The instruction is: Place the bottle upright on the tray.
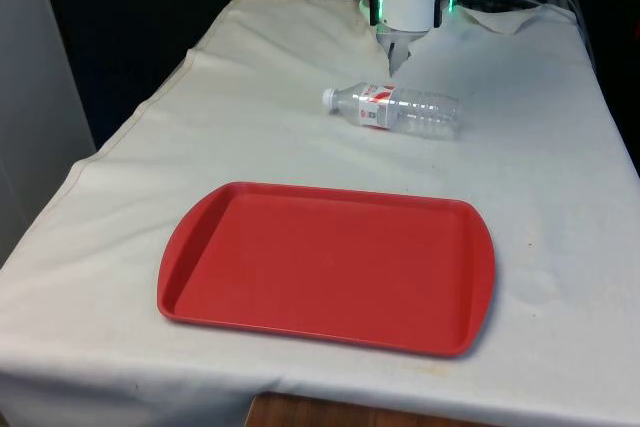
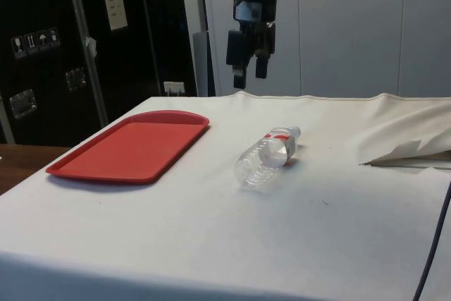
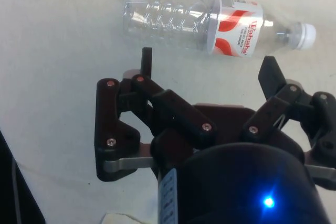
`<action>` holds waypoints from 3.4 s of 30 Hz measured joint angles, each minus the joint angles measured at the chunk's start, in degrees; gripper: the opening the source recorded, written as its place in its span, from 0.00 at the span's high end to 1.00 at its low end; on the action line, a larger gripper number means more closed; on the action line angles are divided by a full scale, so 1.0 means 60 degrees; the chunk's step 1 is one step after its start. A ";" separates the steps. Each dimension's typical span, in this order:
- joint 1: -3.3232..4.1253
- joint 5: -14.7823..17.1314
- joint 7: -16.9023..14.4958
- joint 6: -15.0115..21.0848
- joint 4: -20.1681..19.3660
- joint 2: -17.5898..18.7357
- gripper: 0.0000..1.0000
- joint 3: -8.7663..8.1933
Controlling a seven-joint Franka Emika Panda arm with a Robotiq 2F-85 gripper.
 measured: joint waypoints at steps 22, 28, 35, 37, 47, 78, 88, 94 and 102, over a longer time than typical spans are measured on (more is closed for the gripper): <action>-0.0095 0.0000 0.0888 0.0086 -0.0220 0.0162 0.00 -0.0010; -0.0115 0.0000 0.1146 0.0086 -0.0220 0.0220 0.00 -0.0019; -0.0143 0.0000 0.1442 0.0086 -0.0220 0.0248 0.00 -0.0038; -0.0143 0.0000 0.1537 0.0086 -0.0220 0.0258 0.00 -0.0048; -0.0143 0.0000 0.1939 0.0086 -0.0210 0.0258 0.00 -0.0057; -0.0153 0.0000 0.3199 0.0086 -0.0191 0.0258 0.00 -0.0076; -0.0153 0.0000 0.3629 0.0086 -0.0191 0.0258 0.00 -0.0086; -0.0153 0.0000 0.3887 0.0086 -0.0191 0.0258 0.00 -0.0086; -0.0172 0.0000 0.4269 0.0086 -0.0210 0.0277 0.00 -0.0095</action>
